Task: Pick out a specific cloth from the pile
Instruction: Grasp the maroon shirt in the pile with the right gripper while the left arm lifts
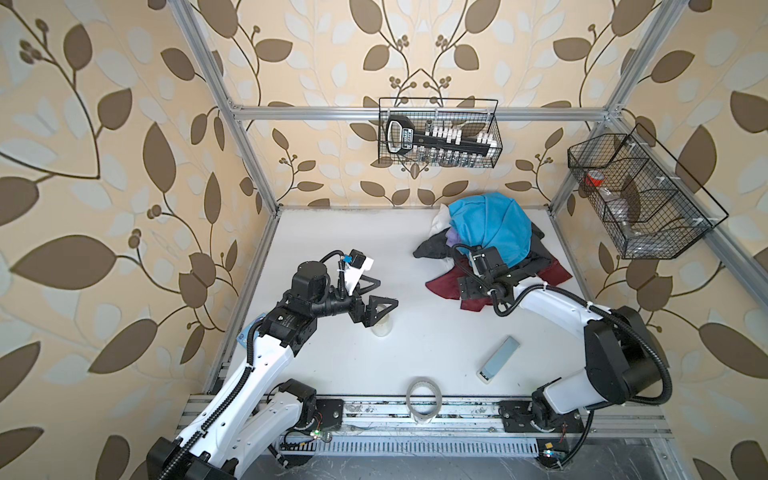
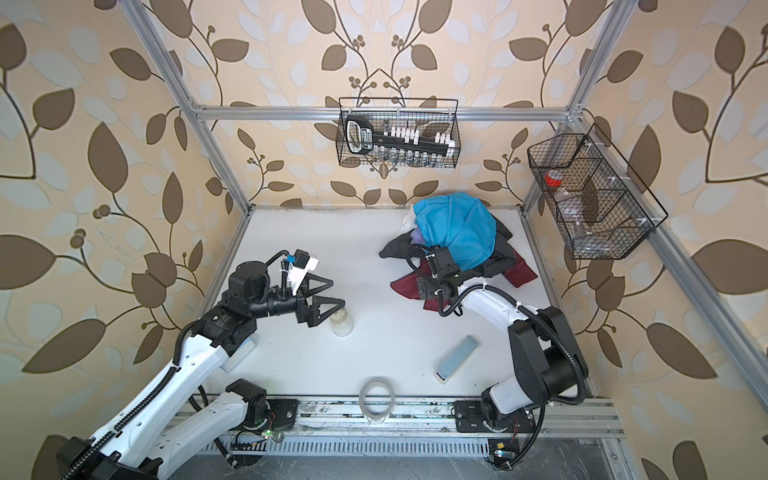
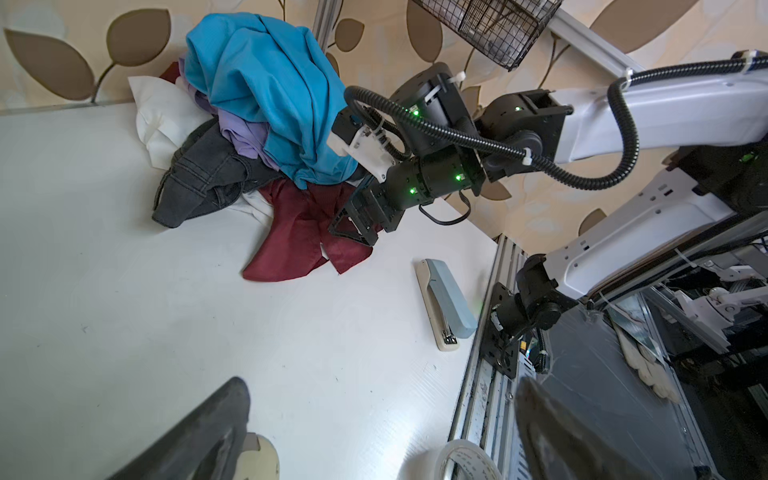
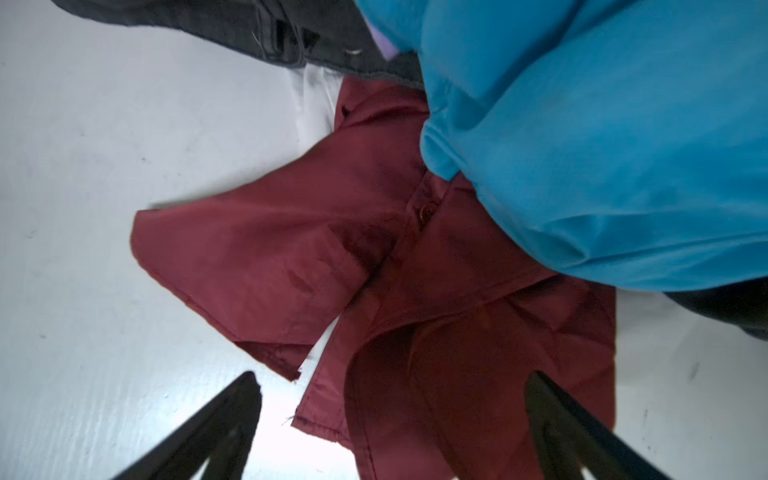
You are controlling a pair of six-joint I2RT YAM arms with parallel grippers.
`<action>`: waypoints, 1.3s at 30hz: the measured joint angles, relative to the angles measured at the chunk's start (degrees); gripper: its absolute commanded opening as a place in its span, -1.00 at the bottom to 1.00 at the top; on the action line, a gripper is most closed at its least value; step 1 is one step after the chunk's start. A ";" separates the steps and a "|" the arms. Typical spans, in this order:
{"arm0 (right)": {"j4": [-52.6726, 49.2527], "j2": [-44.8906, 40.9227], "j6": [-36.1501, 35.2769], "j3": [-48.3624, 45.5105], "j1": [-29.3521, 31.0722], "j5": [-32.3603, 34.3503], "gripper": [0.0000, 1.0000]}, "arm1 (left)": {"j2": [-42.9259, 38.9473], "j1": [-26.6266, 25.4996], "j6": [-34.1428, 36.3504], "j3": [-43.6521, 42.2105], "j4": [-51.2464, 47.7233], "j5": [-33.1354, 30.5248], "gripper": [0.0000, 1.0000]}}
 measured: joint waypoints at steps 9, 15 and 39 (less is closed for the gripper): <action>0.72 7.26 2.25 2.49 0.37 1.03 0.61 | -1.07 -1.51 1.01 0.09 -0.74 -0.26 0.98; 1.99 10.40 4.37 4.07 0.66 3.61 -0.20 | -1.07 -1.88 1.03 0.13 -1.44 -0.46 0.98; -0.50 -4.79 4.96 4.39 1.53 13.99 -1.00 | -1.11 -2.99 2.23 0.24 -2.86 -1.16 0.98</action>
